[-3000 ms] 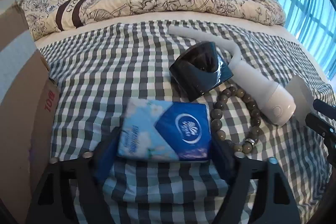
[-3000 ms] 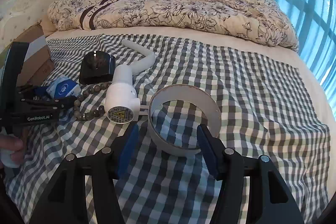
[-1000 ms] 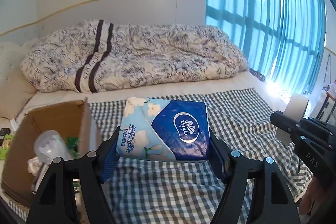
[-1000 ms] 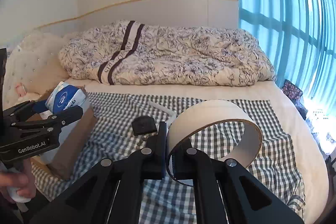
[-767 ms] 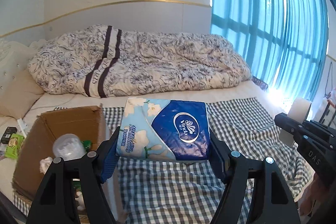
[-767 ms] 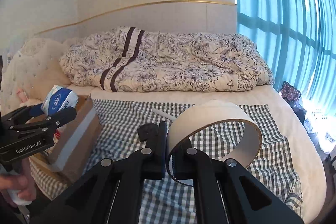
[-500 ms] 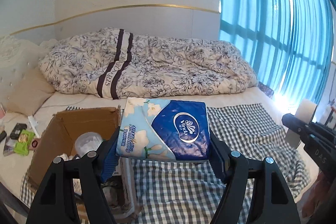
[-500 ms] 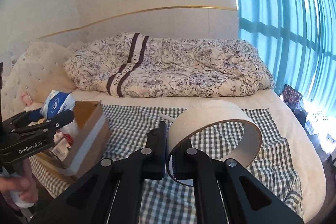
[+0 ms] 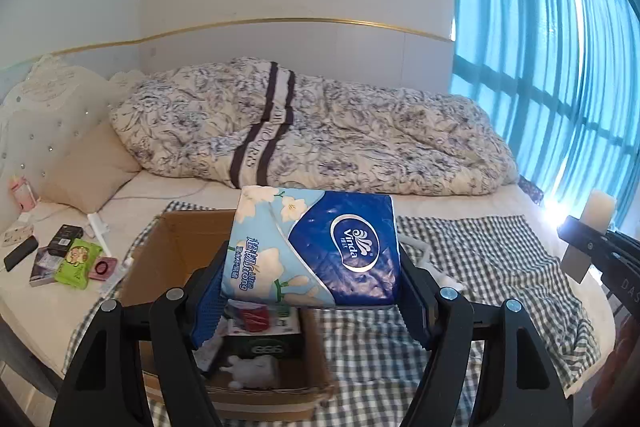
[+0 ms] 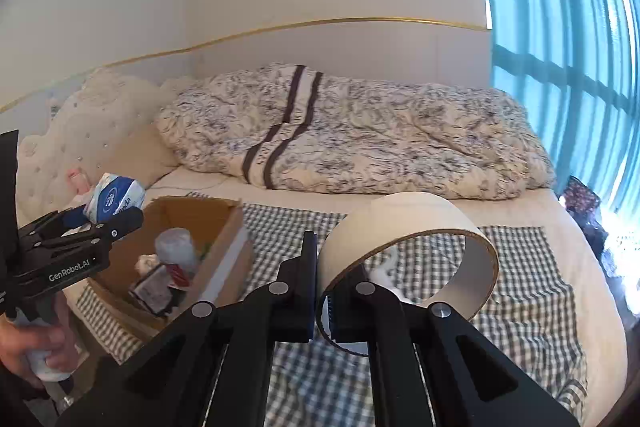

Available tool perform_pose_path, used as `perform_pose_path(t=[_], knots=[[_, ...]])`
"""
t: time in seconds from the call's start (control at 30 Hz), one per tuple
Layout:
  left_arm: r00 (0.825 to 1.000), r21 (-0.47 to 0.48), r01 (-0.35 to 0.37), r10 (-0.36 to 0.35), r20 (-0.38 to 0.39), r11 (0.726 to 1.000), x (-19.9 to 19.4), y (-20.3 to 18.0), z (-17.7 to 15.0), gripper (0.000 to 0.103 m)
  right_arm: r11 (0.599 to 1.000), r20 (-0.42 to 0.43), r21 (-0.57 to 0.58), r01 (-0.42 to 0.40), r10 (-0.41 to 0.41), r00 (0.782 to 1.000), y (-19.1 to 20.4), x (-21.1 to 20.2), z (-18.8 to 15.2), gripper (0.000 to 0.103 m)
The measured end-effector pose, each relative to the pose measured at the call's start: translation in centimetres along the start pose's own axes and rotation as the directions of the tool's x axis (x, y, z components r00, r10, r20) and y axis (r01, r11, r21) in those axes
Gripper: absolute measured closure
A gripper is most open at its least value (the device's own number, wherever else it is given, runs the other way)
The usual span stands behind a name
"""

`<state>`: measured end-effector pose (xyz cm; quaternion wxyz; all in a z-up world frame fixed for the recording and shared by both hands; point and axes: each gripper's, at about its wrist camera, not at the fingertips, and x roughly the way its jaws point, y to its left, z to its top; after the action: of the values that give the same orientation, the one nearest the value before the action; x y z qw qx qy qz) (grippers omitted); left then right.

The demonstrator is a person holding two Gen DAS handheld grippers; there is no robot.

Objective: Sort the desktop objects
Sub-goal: 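Carry the tissue pack and tape roll over the cardboard box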

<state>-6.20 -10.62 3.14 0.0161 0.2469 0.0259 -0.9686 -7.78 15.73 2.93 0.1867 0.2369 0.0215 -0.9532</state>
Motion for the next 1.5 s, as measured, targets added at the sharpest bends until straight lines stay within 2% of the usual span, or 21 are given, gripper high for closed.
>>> perform_pose_path(t=[0.4,0.53,0.83,1.03,1.1,1.27,1.5], knots=[[0.997,-0.016,-0.072,0.071,-0.019,0.997,-0.4,5.9,0.5,0.028,0.990,-0.028,-0.029,-0.138,0.137,0.990,5.6,3.2,1.7,0.099],[0.995,-0.015,-0.091,0.091,-0.036,0.996,-0.1,7.6,0.4,0.028,0.978,-0.060,-0.045,-0.203,0.200,0.978,7.7,5.0,2.4,0.099],[0.990,-0.034,-0.113,0.109,-0.094,0.993,2.0,11.1,0.3,0.028,0.956,-0.134,-0.073,-0.285,0.273,0.953,12.0,9.6,3.1,0.099],[0.980,-0.051,-0.100,0.090,-0.175,0.994,4.4,12.5,-0.7,0.028,0.939,-0.234,-0.056,-0.340,0.319,0.919,14.1,12.9,1.8,0.098],[0.974,-0.059,-0.093,0.078,-0.215,0.994,5.4,12.8,-1.2,0.028,0.931,-0.284,-0.063,-0.360,0.329,0.900,15.1,14.0,1.0,0.098],[0.947,-0.066,-0.079,0.055,-0.316,0.995,8.0,13.2,-2.5,0.028,0.925,-0.389,-0.031,-0.380,0.339,0.857,16.3,16.6,-0.4,0.098],[0.904,-0.077,-0.115,0.073,-0.421,0.990,10.6,14.6,-4.3,0.028,0.909,-0.498,0.021,-0.417,0.371,0.784,17.2,19.1,-1.8,0.098]])
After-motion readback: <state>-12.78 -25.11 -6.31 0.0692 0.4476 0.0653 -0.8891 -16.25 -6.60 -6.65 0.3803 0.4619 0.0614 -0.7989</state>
